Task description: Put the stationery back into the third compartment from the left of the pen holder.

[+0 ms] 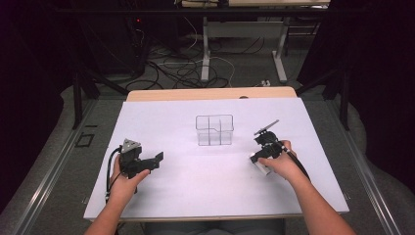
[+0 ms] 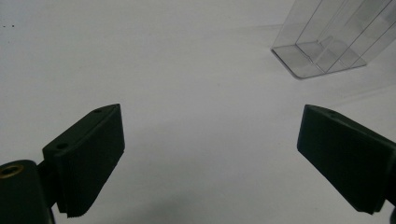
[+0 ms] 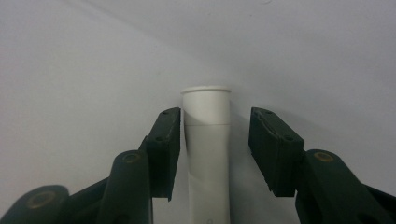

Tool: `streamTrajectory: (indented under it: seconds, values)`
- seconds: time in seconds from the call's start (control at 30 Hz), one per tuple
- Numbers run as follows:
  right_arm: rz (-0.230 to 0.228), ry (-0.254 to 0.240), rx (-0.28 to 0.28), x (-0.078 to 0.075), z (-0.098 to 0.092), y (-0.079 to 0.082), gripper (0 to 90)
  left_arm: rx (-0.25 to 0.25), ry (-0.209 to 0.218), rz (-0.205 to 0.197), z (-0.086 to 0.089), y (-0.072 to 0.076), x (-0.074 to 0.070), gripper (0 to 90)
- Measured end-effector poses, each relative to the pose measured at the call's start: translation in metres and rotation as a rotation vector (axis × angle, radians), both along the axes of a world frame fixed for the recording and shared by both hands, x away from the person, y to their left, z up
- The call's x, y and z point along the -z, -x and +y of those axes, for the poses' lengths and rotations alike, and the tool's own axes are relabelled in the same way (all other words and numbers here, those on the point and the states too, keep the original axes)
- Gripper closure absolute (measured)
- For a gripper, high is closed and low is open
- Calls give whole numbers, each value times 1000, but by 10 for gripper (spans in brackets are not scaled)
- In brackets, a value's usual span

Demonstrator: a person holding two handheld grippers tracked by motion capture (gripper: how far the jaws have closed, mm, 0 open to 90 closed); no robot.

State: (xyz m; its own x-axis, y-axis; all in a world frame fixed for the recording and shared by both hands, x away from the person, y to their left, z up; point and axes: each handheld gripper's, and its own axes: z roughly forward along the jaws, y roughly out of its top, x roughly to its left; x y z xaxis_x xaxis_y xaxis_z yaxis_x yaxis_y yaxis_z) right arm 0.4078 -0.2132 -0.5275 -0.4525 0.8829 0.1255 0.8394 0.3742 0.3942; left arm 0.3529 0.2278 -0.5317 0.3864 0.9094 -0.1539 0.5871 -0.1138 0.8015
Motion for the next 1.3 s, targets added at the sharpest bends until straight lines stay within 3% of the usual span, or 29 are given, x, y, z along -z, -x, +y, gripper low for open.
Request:
streamTrajectory:
  seconds: [0.17,0.23,0.37,0.53,0.63,0.67,0.87,1.0,1.03,1.1,1.17,1.3]
  values:
    - [31,34,-13,-1,0,0,540,2,-1,1,0,0,0,76]
    - [2,8,-20,3,0,1,543,2,-1,1,0,0,0,76]
    - [67,65,-8,-2,2,4,554,-5,5,-4,0,1,-1,76]
    - [51,24,-23,-2,1,12,569,-5,3,-7,0,3,-1,77]
    - [65,64,-24,1,3,19,572,-10,7,-12,1,4,-2,77]
    - [48,77,-29,2,3,21,578,-12,8,-15,1,4,-2,77]
    - [47,109,-22,2,0,28,601,-13,10,-15,1,5,-2,77]
    - [55,104,-17,1,-3,31,616,-11,6,-11,0,4,-2,77]
    - [63,93,7,1,-3,32,621,-11,8,-14,0,4,-1,77]
    - [51,101,-12,1,-6,32,633,-10,7,-13,-1,4,-1,77]
    - [72,102,-19,0,-7,33,646,-10,5,-10,-1,4,-1,78]
    - [59,89,-6,1,-11,34,678,-6,3,-2,-1,3,-1,78]
